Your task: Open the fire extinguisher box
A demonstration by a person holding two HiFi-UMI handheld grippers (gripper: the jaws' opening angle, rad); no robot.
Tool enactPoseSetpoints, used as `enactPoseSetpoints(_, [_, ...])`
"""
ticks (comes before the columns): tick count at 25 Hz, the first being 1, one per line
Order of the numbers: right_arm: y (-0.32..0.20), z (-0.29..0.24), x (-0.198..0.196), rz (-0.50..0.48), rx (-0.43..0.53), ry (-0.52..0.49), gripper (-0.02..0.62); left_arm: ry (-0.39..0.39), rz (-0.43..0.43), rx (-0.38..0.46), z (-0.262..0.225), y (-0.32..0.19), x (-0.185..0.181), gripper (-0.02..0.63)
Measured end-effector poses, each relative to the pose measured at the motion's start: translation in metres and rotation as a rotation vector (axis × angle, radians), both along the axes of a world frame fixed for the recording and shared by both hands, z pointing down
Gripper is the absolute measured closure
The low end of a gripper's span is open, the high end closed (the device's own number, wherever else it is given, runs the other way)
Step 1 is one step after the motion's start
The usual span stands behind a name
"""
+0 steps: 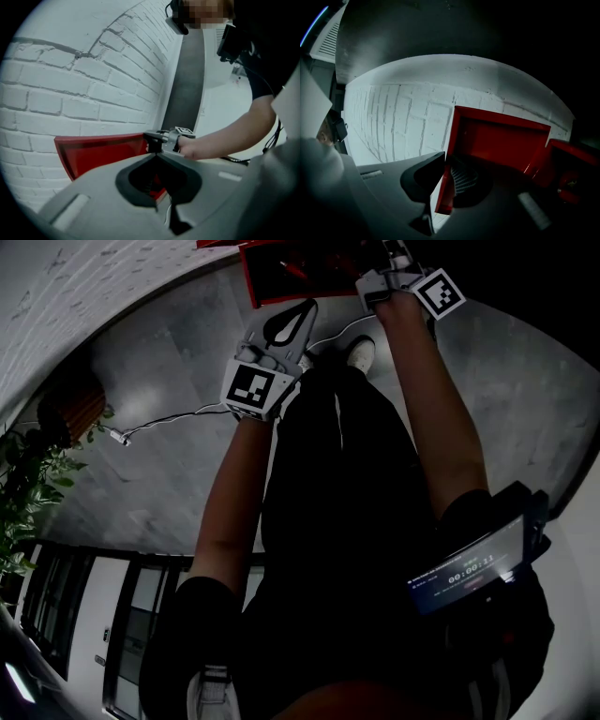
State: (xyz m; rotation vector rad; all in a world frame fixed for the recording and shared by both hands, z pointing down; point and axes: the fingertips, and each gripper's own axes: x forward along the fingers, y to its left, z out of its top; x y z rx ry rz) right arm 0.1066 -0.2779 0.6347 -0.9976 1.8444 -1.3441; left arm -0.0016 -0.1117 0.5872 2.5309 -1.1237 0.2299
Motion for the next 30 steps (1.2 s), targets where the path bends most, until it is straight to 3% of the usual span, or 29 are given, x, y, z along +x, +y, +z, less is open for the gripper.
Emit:
enactPoseSetpoints(21, [-0.056,0.010,-0.009,0.014,-0.090,0.040,0.553,-0.004,-0.049,0.006,-0.006,-0.019,-0.021,0.606])
enactPoseSetpoints(22, [-0.055,0.010,-0.009,0.009,-0.093,0.045,0.547,-0.006,-0.049,0.007,-0.007,-0.019,-0.021,0.606])
enactPoseSetpoints(25, [-0.048,0.011,-0.003,0.000,-0.120,0.049,0.446,0.000,-0.049,0.013,-0.014,-0.018,-0.020,0.606])
enactPoseSetpoints(28, [-0.037,0.005,-0.001,-0.039,-0.113,0.115,0.443,0.010,-0.047,0.023,-0.024,-0.016,-0.018,0.606])
enactPoseSetpoints(30, [-0.030,-0.015,-0.005,-0.098,-0.044,0.193,0.443,0.013,-0.046,0.035,-0.033,-0.013,-0.016,0.605])
